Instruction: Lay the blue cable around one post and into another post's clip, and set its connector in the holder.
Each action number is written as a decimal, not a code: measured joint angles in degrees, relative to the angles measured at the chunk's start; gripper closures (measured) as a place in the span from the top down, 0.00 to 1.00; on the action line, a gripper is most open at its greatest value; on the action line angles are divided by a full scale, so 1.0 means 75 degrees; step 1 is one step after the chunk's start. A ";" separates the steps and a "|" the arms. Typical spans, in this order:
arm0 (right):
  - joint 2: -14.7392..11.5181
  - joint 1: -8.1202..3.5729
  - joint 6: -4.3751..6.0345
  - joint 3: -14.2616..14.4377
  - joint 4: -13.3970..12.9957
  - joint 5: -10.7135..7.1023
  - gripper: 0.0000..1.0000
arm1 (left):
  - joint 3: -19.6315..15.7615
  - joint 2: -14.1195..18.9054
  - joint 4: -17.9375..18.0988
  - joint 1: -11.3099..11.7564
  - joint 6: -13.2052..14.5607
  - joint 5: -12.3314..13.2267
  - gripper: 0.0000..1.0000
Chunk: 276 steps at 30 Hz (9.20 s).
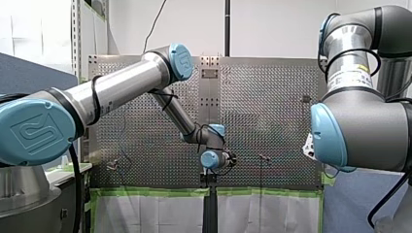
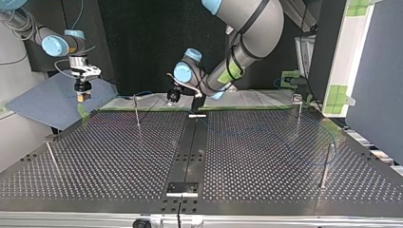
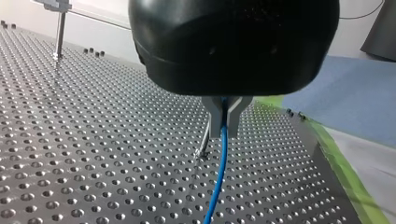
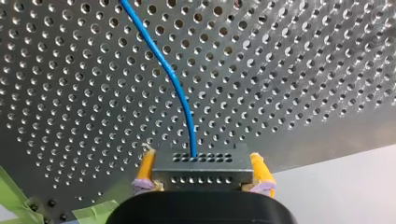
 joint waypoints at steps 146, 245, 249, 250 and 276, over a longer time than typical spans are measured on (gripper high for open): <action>0.0911 0.0140 -0.0046 -0.0961 0.0699 0.0035 0.00 | 0.0124 0.0617 -0.1306 -0.1079 0.0815 0.1427 0.99; 0.0911 0.0248 0.0060 -0.0961 0.0727 0.0013 0.00 | 0.0172 0.0608 -0.1375 -0.1366 -0.0253 -0.1807 0.99; 0.0911 0.0253 0.0060 -0.0961 0.0721 0.0015 0.00 | 0.0172 0.0608 -0.1375 -0.1361 -0.0265 -0.1806 0.99; 0.0911 0.0255 0.0061 -0.0961 0.0721 0.0015 0.00 | 0.0173 0.0609 -0.1375 -0.1359 -0.0275 -0.1804 0.99; 0.0913 0.0279 0.0065 -0.0959 0.0708 0.0011 0.00 | -0.0378 0.1136 -0.1469 -0.1337 0.0047 -0.1785 0.99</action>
